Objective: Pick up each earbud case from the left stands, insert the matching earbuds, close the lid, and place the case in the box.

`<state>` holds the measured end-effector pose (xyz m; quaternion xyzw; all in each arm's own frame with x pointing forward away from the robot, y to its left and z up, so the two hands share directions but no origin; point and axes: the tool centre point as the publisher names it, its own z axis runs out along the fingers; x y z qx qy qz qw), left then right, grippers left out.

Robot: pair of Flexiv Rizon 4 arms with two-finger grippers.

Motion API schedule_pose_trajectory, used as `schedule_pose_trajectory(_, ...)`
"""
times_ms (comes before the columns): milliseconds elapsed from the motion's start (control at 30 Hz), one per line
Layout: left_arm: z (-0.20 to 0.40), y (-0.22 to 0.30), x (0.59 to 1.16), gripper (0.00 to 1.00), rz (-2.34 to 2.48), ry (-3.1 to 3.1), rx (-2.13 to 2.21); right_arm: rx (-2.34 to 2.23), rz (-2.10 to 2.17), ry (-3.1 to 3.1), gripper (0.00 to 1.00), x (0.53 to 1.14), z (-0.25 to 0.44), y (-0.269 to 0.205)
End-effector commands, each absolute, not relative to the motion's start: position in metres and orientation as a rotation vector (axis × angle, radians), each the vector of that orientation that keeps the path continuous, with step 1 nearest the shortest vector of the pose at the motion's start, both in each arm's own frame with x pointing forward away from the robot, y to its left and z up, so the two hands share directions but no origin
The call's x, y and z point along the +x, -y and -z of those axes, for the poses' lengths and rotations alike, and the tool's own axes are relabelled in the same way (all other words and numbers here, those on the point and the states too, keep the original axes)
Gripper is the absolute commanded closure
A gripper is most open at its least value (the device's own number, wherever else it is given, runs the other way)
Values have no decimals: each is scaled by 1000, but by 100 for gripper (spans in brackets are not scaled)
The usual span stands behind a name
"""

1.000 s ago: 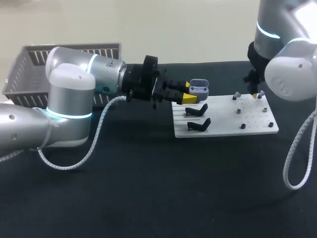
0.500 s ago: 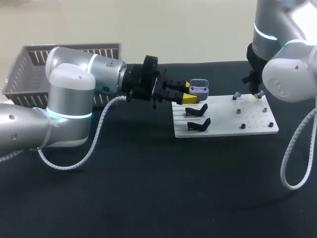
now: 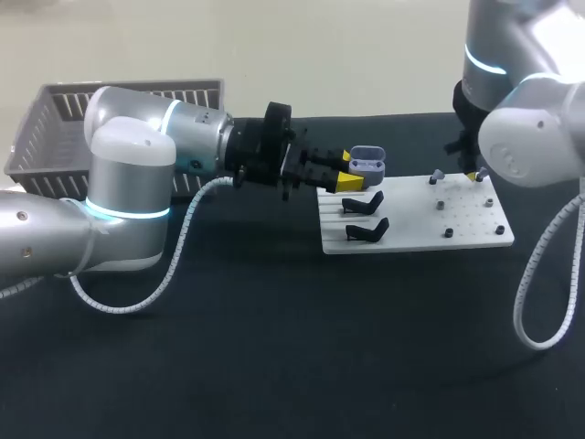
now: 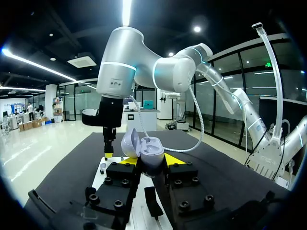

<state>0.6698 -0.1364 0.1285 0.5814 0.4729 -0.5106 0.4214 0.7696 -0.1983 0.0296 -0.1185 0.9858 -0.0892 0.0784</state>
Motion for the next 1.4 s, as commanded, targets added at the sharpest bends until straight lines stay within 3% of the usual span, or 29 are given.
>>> schedule_pose_trajectory(33, -128, 136, 670, 100, 1280, -1184, 1456, -352, 270, -2956, 60, 771, -28, 198)
schedule_pose_trajectory(533, -128, 136, 670, 100, 1280, -1184, 1456, -337, 287, -2966, 65, 767, -23, 199)
schedule_pose_trajectory(700, -128, 136, 670, 100, 1280, -1184, 1456, -333, 299, -2956, 80, 765, -25, 199)
schedule_pose_trajectory(767, -128, 136, 670, 100, 1280, -1184, 1456, -331, 305, -2952, 100, 764, -26, 199)
schedule_pose_trajectory(1400, -128, 136, 670, 100, 1280, -1184, 1456, -232, 408, -2846, 100, 705, -88, 179)
